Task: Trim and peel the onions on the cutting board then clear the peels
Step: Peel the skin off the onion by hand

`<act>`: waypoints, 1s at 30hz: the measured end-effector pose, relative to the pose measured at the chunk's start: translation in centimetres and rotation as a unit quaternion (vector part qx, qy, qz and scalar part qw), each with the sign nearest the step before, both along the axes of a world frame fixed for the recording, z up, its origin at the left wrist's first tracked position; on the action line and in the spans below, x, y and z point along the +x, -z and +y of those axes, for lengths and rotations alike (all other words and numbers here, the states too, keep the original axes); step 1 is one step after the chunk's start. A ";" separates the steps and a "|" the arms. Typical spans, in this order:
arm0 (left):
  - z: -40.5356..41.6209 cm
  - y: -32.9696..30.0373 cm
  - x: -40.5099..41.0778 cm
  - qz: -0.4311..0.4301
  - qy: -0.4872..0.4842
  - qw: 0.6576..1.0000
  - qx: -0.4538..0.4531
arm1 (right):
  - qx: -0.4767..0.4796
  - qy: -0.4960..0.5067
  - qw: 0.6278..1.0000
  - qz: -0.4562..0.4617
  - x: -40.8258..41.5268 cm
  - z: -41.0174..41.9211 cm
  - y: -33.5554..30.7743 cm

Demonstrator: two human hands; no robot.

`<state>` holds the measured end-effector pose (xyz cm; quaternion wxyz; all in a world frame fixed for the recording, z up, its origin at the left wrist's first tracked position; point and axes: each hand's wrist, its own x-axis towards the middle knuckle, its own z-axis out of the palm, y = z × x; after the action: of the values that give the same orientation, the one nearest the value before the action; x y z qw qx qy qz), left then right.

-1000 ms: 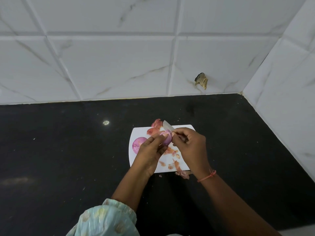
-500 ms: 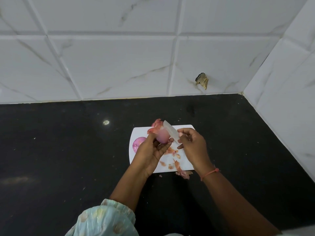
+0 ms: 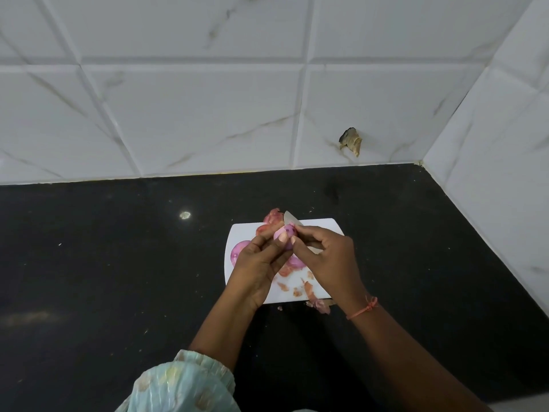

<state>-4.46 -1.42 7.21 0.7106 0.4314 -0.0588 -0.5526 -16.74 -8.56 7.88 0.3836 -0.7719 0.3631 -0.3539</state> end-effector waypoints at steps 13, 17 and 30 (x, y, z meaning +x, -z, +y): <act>0.2 0.0 -0.2 -0.048 0.013 0.999 -0.017 | -0.073 0.033 0.996 -0.028 0.2 0.1 -0.5; 0.1 0.4 0.1 -0.052 0.007 0.998 -0.026 | -0.014 -0.021 0.999 -0.036 -0.2 -0.1 -0.6; 0.5 0.4 0.3 -0.208 0.010 0.978 -0.007 | -0.074 0.002 0.997 0.015 -0.2 0.3 -0.5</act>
<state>-4.20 -0.87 6.82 0.6803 0.5316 -0.2134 -0.4572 -16.92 -8.24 8.43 0.3195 -0.8023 0.3435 -0.3691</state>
